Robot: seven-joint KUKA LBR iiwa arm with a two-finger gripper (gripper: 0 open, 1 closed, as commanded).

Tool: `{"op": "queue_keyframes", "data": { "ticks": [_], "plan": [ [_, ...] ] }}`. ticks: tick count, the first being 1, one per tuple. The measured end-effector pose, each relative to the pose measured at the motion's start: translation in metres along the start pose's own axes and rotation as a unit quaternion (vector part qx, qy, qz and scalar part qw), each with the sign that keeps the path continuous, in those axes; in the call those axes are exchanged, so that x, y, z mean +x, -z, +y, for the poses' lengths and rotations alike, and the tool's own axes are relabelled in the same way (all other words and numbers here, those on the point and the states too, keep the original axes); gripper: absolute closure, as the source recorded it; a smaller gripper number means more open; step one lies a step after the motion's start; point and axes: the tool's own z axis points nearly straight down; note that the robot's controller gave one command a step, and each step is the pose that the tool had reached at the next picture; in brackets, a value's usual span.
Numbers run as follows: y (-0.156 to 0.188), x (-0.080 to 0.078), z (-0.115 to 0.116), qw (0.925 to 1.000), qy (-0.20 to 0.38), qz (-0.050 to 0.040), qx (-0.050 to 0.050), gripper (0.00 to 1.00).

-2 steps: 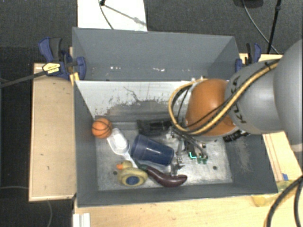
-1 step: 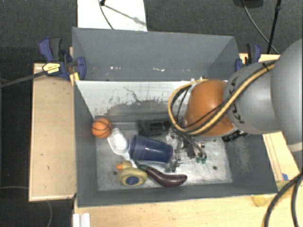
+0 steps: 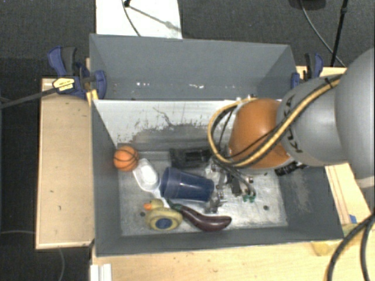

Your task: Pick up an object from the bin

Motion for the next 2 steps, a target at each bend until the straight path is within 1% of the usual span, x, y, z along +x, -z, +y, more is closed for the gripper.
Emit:
{"op": "queue_keyframes", "data": {
  "ticks": [1,2],
  "plan": [
    [0.039,0.003,0.004,1.0000,0.001,0.0074,0.000,1.00],
    [0.087,0.009,0.011,1.0000,-0.005,0.0076,0.000,1.00]
  ]
}}
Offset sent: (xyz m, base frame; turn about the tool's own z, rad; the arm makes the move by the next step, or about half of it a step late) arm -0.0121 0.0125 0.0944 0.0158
